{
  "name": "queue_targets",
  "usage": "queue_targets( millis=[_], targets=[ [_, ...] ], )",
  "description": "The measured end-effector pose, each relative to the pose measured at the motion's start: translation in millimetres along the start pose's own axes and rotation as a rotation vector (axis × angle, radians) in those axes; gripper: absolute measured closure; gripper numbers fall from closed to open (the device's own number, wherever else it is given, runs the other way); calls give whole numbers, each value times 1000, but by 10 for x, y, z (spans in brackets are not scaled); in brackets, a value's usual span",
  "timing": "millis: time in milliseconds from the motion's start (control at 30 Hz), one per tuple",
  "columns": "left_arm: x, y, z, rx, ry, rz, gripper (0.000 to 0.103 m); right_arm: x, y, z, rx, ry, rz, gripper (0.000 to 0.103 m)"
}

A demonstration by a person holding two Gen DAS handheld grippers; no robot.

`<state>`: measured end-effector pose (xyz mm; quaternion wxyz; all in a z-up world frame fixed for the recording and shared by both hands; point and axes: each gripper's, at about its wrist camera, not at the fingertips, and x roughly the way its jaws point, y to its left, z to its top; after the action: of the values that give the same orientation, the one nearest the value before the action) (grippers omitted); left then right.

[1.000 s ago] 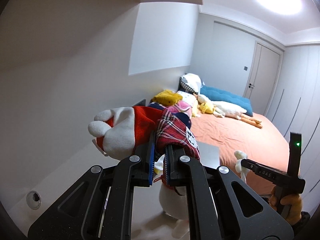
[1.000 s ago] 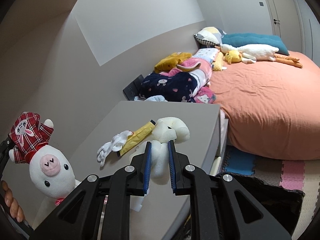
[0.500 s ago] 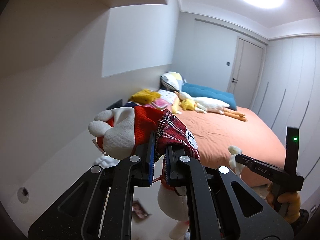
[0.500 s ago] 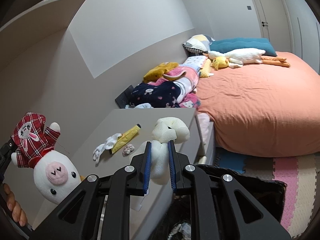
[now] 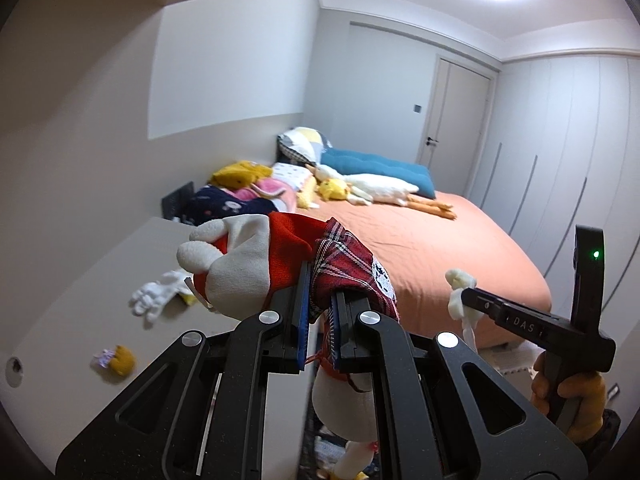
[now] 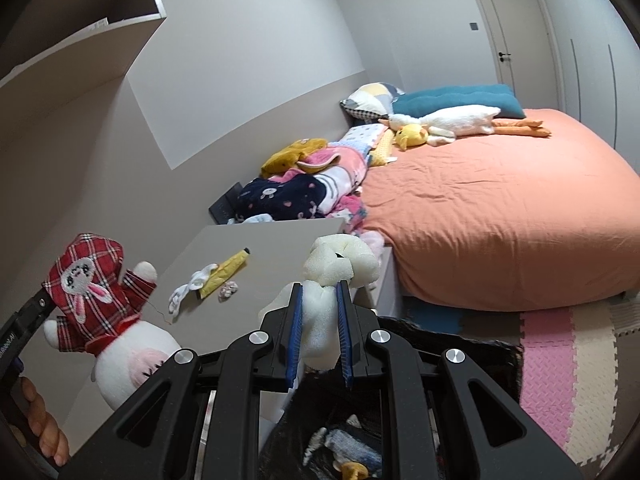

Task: Organize soft objects
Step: 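Carry both plushes over the black bin and open both tools to drop them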

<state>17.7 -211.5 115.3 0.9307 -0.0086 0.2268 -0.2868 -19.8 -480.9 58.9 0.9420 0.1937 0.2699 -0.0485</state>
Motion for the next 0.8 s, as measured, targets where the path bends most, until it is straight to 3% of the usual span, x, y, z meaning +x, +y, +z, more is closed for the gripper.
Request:
queue_targets(
  millis=[400, 500, 533, 567, 600, 633, 667, 700, 800],
  targets=[
    [287, -583, -313, 91, 114, -117, 96, -341, -395, -77, 28, -33, -62, 85],
    [383, -721, -396, 133, 171, -160, 93, -379, -451, -69, 25, -31, -81, 80],
    [416, -780, -443, 159, 204, -172, 85, -385, -456, -66, 20, -31, -93, 64],
    [443, -832, -475, 182, 228, -168, 65, -397, -472, -61, 27, -40, -108, 35],
    [477, -881, -510, 209, 248, -146, 54, -427, -495, -62, 41, -62, -126, 27],
    [497, -920, -552, 236, 258, -119, 42, -458, -518, -64, 46, -85, -140, 26],
    [503, -944, -585, 255, 254, -95, 22, -470, -538, -61, 49, -89, -151, 26],
    [492, -957, -616, 272, 237, -69, 14, -475, -558, -59, 53, -89, -155, 26],
    [450, -984, -646, 303, 193, -47, 9, -484, -639, -56, 75, -98, -170, 24]
  ],
)
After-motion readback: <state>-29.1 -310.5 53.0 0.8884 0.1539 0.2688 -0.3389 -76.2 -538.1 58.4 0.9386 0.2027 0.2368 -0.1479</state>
